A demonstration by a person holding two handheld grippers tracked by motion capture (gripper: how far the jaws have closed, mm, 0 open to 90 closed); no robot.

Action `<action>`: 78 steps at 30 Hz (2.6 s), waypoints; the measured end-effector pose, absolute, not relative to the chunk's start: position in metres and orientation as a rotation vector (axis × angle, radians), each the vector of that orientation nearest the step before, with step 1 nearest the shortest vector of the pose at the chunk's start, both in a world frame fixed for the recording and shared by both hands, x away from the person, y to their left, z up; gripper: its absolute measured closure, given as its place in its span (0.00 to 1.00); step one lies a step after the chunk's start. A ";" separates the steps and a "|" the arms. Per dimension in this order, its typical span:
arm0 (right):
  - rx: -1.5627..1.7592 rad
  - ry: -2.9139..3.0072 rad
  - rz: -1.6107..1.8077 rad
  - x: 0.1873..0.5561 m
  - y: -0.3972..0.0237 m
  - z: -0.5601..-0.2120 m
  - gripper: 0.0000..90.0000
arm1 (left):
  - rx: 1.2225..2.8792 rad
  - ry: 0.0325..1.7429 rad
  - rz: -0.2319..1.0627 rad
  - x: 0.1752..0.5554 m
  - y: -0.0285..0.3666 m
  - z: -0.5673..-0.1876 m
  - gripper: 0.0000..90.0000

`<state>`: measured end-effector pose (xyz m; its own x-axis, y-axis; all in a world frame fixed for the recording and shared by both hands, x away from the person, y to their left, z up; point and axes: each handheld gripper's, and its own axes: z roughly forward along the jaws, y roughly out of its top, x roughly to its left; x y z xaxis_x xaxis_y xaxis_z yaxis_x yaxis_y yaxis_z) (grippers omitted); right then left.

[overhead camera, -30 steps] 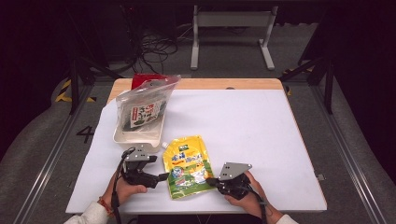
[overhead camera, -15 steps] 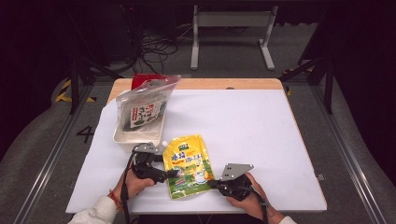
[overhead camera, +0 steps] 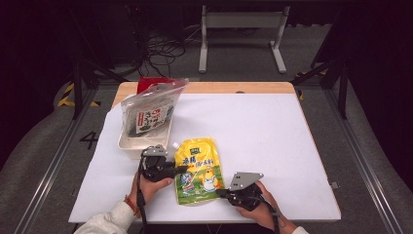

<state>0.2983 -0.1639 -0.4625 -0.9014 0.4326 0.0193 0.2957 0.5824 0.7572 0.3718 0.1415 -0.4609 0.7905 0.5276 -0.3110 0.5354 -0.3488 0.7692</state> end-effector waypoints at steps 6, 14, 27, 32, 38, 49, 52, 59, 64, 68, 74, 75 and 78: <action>0.620 2.645 1.214 0.297 -0.165 -0.462 1.00 | 1.962 0.713 0.013 0.366 0.144 -0.451 0.94; 0.612 2.646 1.207 0.297 -0.163 -0.463 1.00 | 1.964 0.719 0.031 0.366 0.143 -0.451 0.93; 0.559 2.577 1.263 0.286 -0.165 -0.458 0.91 | 1.877 0.589 0.090 0.348 0.145 -0.423 0.97; 0.544 2.522 1.331 0.280 -0.175 -0.446 0.85 | 1.852 0.513 0.114 0.340 0.146 -0.411 0.97; 0.601 2.458 1.347 0.282 -0.198 -0.435 0.81 | 1.821 0.466 0.138 0.335 0.154 -0.400 0.97; 0.741 2.388 1.350 0.296 -0.219 -0.433 0.72 | 1.824 0.404 0.209 0.330 0.164 -0.383 0.97; 0.748 2.387 1.346 0.297 -0.220 -0.434 0.71 | 1.818 0.401 0.208 0.330 0.167 -0.381 0.97; 0.764 2.380 1.339 0.300 -0.220 -0.434 0.70 | 1.791 0.394 0.237 0.329 0.181 -0.371 0.97; 0.781 2.377 1.340 0.300 -0.222 -0.434 0.70 | 1.773 0.392 0.276 0.327 0.191 -0.361 0.97; 0.784 2.374 1.344 0.301 -0.220 -0.433 0.69 | 1.741 0.404 0.311 0.325 0.205 -0.352 0.97; 0.770 2.383 1.344 0.303 -0.219 -0.433 0.70 | 1.696 0.408 0.369 0.330 0.225 -0.338 0.97; 0.773 2.384 1.342 0.304 -0.218 -0.434 0.70 | 1.695 0.419 0.390 0.331 0.228 -0.336 0.97; 0.769 2.389 1.339 0.303 -0.218 -0.435 0.69 | 1.673 0.430 0.411 0.336 0.241 -0.333 0.97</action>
